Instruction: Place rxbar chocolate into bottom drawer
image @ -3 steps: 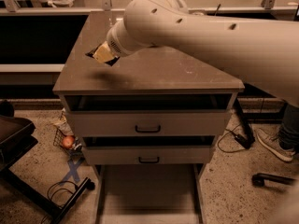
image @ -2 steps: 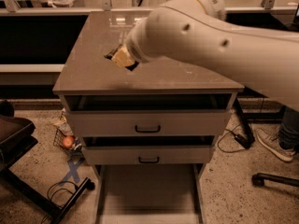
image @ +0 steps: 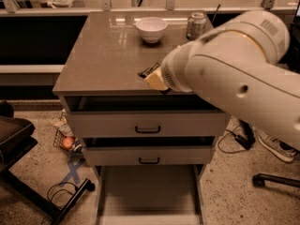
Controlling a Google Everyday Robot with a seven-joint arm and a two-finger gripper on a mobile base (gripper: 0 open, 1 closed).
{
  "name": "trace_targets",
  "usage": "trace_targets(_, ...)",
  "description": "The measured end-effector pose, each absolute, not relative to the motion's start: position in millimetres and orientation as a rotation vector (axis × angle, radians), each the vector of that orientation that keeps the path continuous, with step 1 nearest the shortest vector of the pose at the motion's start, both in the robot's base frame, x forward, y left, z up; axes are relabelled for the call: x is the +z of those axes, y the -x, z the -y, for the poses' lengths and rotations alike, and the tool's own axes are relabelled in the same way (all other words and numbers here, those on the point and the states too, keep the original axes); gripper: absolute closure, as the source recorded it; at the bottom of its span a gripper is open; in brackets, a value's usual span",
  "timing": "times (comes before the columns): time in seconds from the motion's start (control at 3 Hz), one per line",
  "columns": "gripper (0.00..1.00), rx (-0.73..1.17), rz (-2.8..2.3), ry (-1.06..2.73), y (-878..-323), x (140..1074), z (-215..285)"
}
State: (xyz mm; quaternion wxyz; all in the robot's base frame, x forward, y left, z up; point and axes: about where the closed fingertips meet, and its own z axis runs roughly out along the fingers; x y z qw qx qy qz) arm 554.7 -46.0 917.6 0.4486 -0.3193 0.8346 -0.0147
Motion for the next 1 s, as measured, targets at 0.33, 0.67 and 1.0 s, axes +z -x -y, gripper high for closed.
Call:
trace_targets(0.33,1.00,-0.021,-2.125,0.713,-532,900,75)
trace_targets(0.67,1.00,-0.001,-2.166,0.715,-523,885,90)
trace_targets(1.0,1.00,0.048,-2.200,0.739,-516,857,106)
